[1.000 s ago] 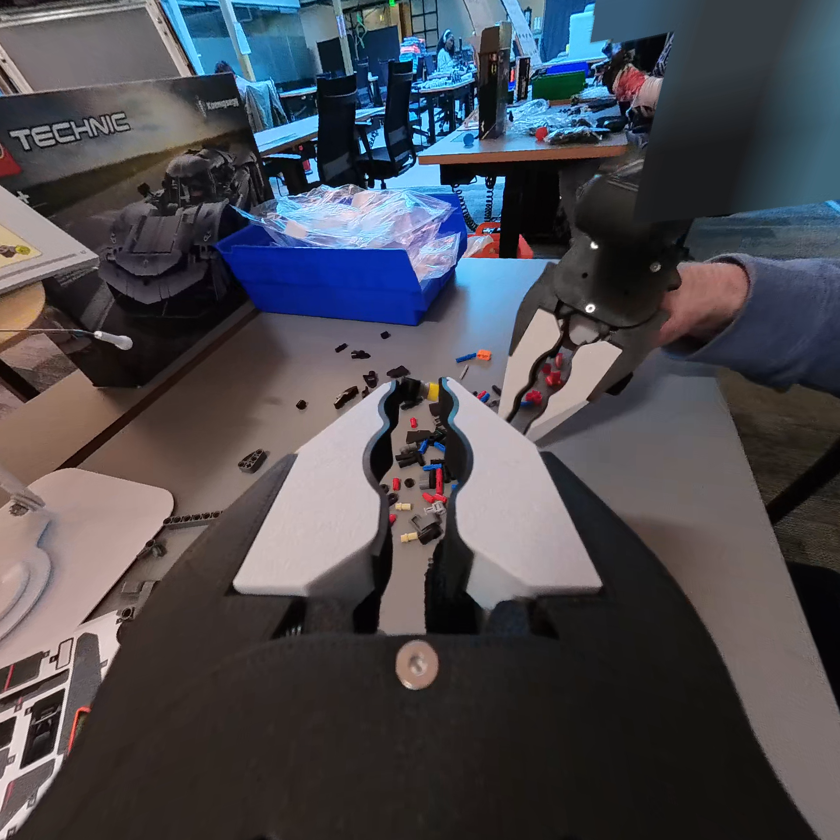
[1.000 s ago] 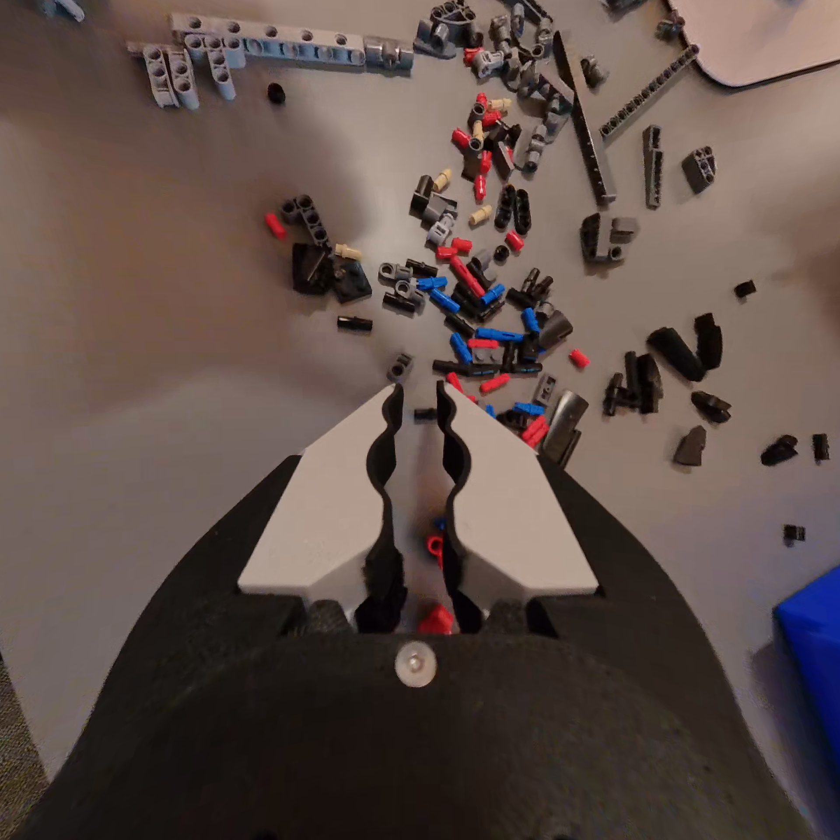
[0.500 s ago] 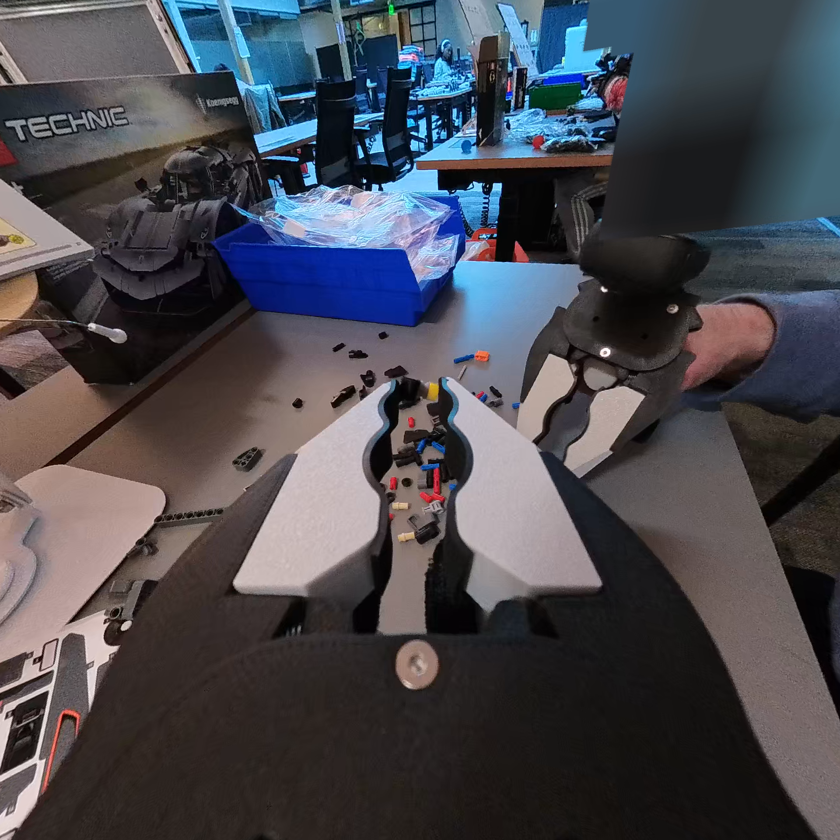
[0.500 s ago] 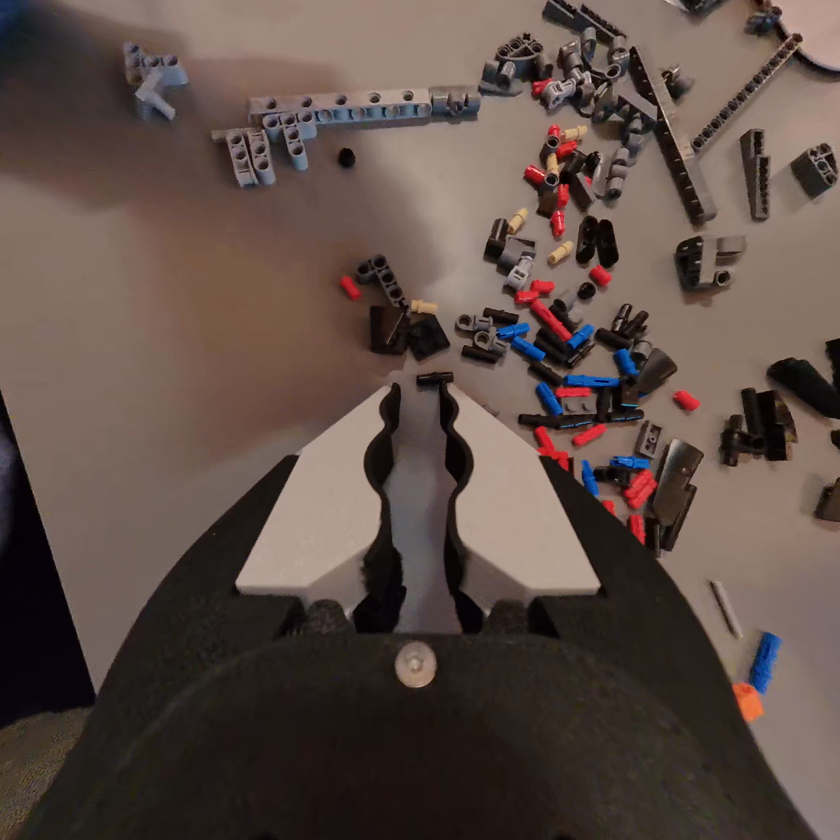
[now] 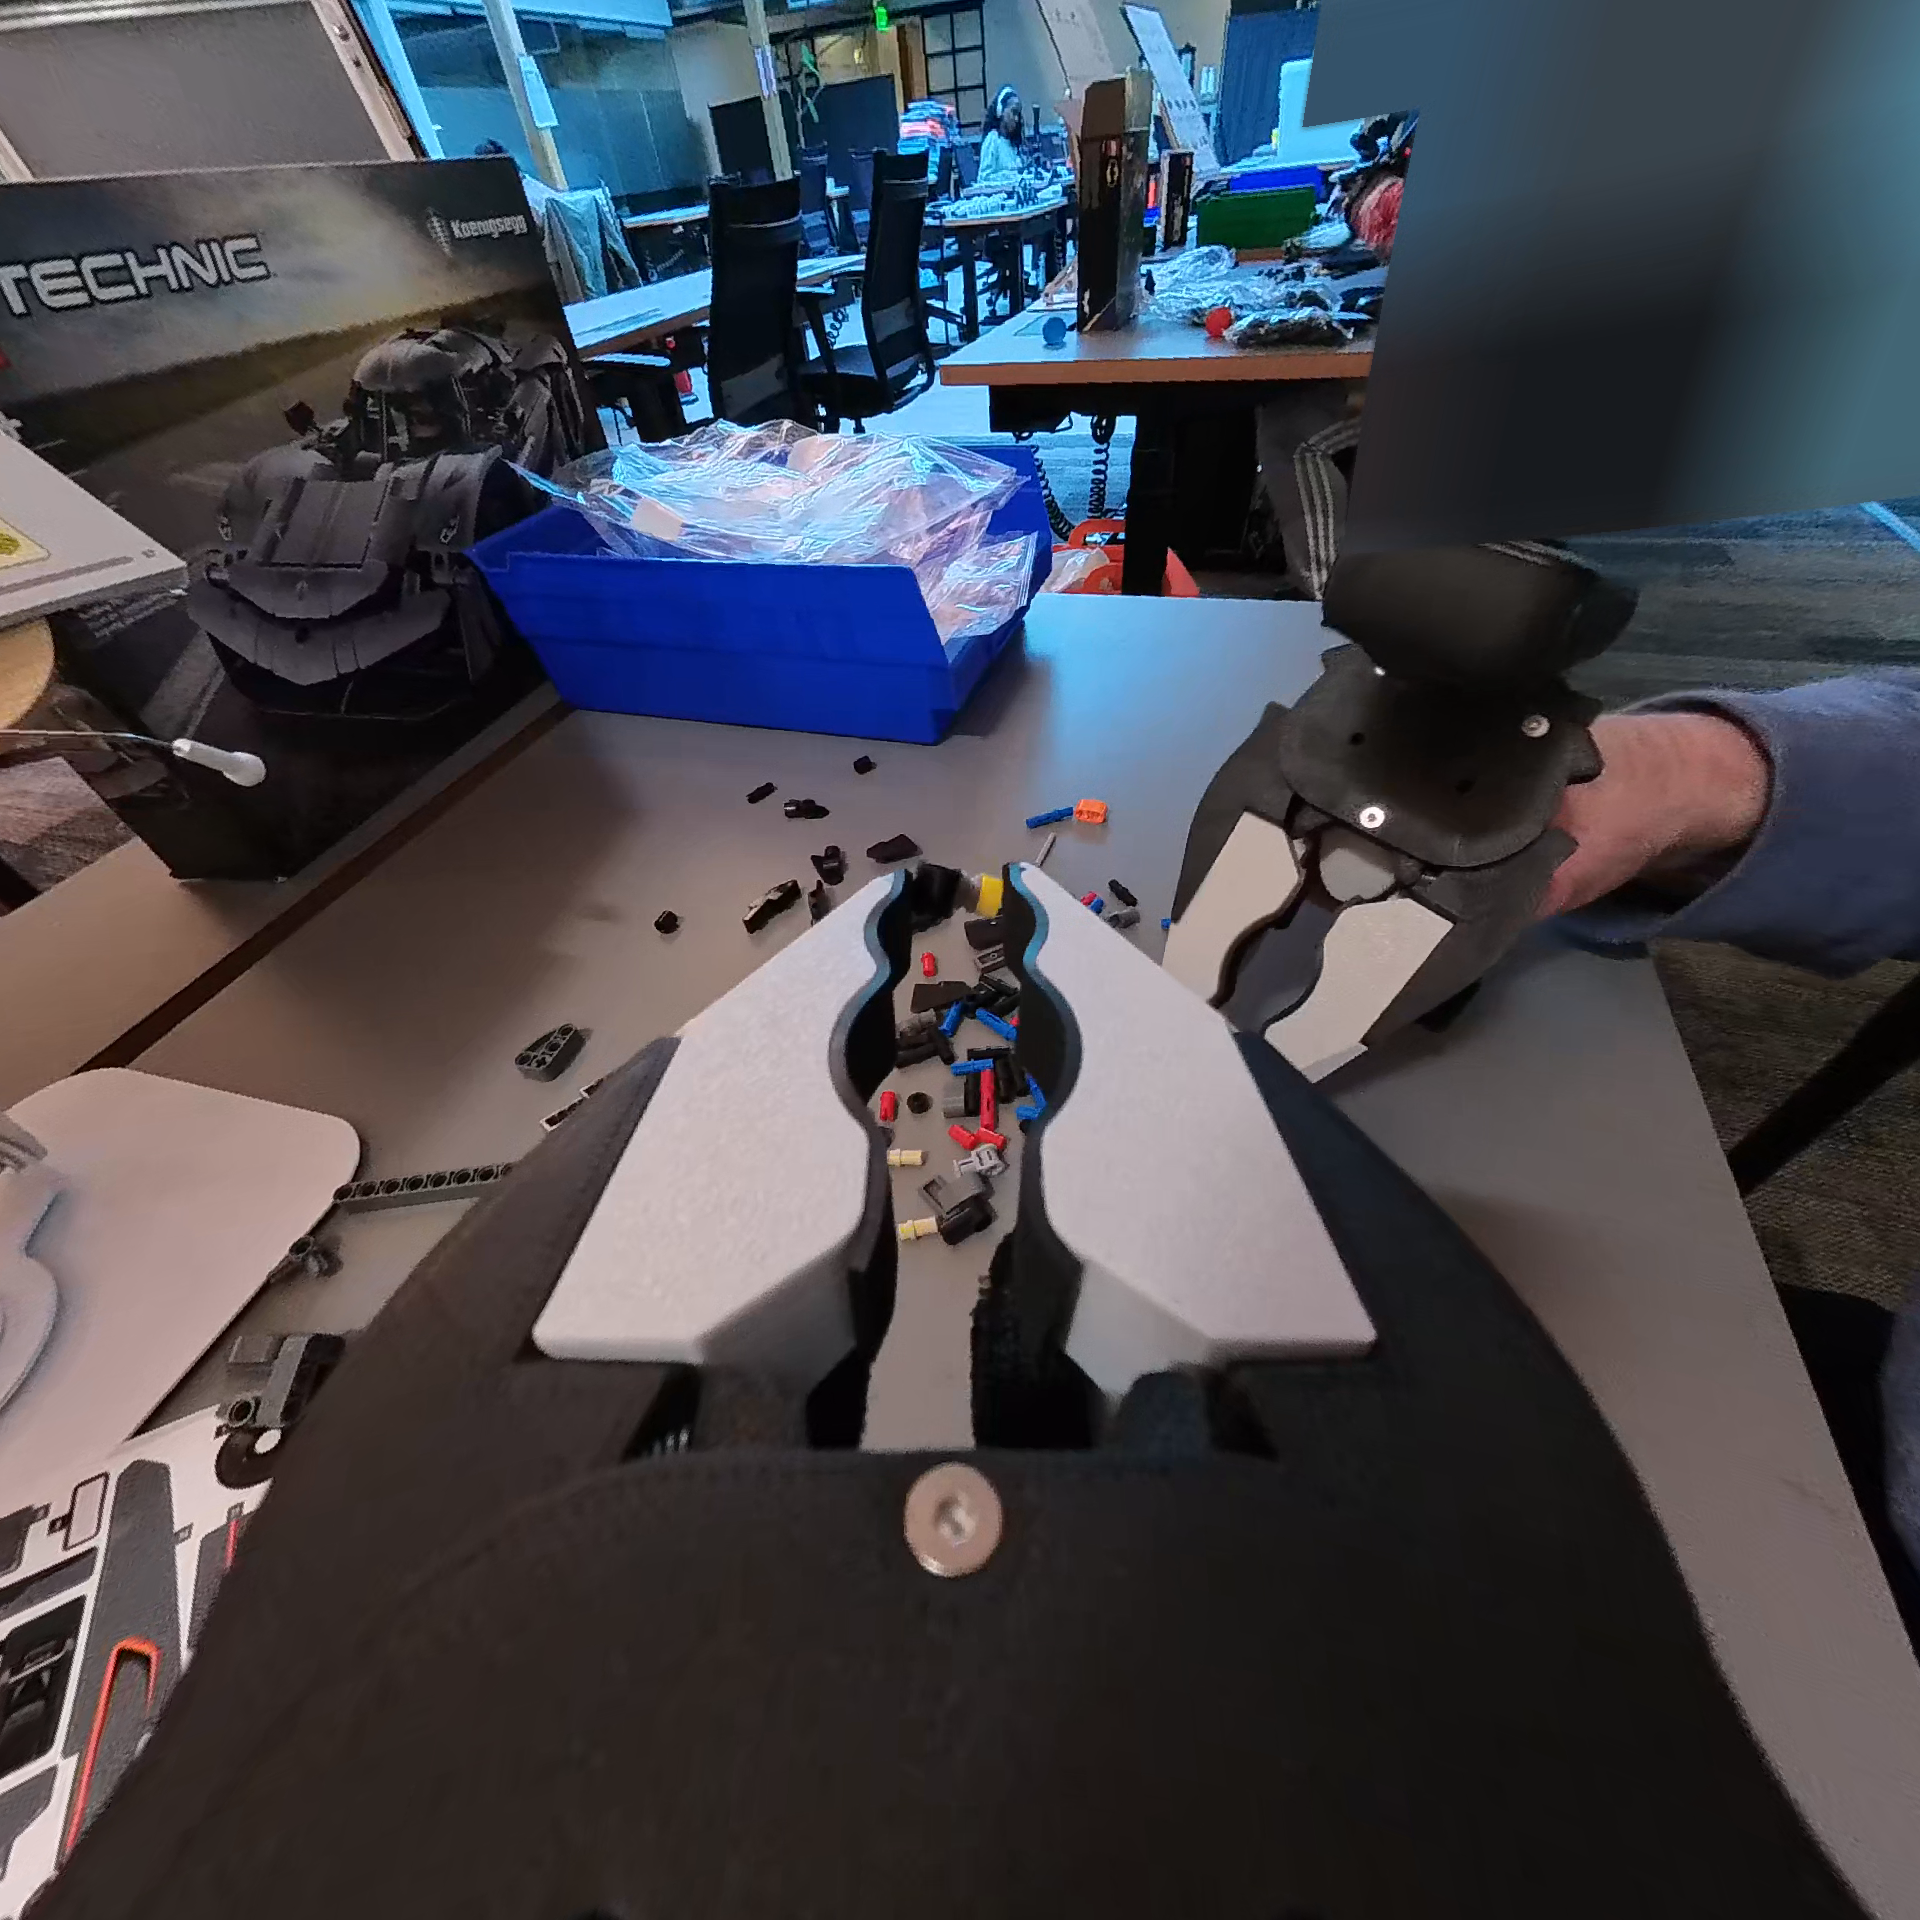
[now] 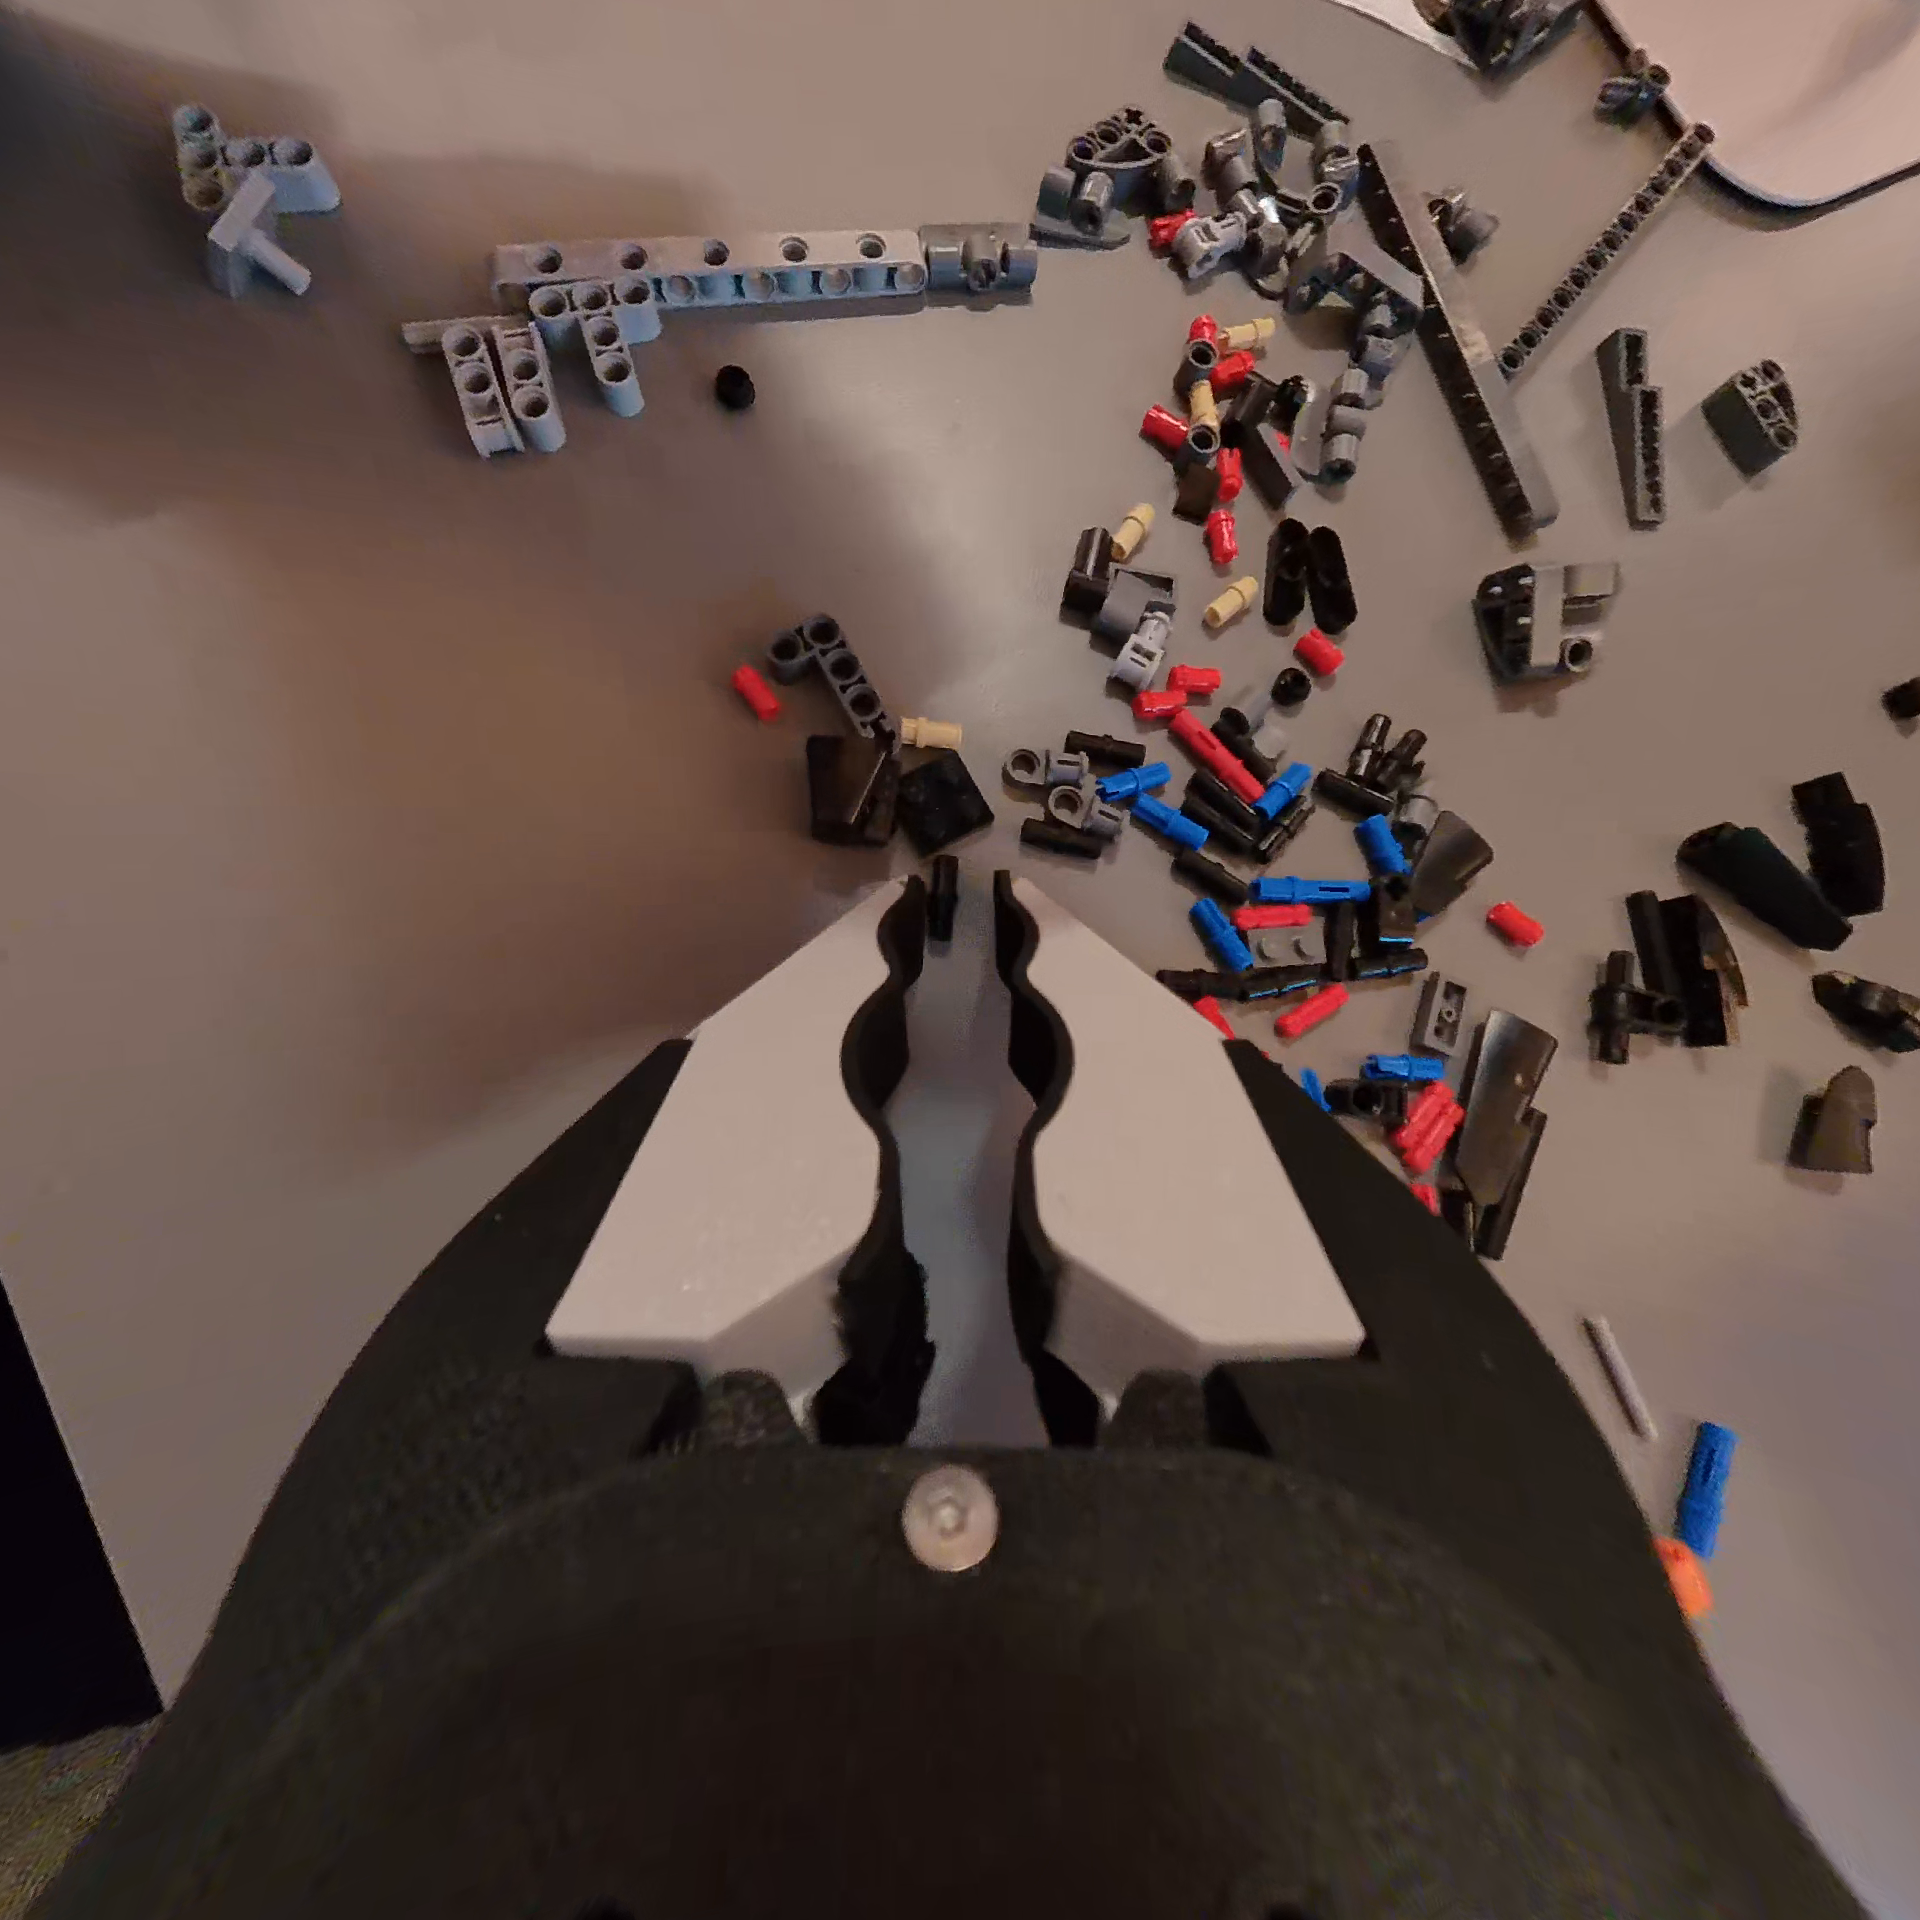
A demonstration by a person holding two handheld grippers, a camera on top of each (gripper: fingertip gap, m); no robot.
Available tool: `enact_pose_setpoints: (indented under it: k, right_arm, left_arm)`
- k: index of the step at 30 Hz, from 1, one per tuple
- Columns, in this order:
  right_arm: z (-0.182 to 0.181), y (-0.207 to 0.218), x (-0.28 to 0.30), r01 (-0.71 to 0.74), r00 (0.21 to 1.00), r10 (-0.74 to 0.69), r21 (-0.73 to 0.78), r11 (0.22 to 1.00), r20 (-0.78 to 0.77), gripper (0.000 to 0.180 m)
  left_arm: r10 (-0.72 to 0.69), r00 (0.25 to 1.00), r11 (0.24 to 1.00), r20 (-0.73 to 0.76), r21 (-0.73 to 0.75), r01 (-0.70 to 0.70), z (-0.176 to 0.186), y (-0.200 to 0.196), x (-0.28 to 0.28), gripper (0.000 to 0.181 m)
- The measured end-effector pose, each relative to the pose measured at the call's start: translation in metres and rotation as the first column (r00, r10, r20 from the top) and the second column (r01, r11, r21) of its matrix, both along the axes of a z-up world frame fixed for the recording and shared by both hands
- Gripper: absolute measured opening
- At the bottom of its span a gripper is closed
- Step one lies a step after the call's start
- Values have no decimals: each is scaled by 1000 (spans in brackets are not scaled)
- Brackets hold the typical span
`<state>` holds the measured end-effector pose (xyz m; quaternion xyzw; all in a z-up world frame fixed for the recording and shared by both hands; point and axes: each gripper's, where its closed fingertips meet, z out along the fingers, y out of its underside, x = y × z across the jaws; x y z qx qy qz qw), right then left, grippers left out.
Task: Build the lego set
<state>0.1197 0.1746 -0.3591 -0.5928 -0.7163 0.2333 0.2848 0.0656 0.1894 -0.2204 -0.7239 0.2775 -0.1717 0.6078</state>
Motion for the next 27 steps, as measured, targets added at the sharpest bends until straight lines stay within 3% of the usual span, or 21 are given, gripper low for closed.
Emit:
enact_pose_setpoints:
  k: [15, 19, 27]
  right_arm:
    - [3, 2, 6, 31, 998, -35, -63, 998, -59, 0]
    - [39, 8, 6, 12, 989, -13, -11, 1000, -145, 0]
    - [115, 19, -13, -41, 959, 106, 242, 969, -263, 0]
  left_arm:
    - [-4, 999, 1000, -37, -6, 4, -4, 0, 4, 15]
    - [-10, 996, 1000, -84, -21, 8, -10, 0, 7, 15]
    - [-37, 970, 998, -240, -56, 24, -26, -1, 21, 15]
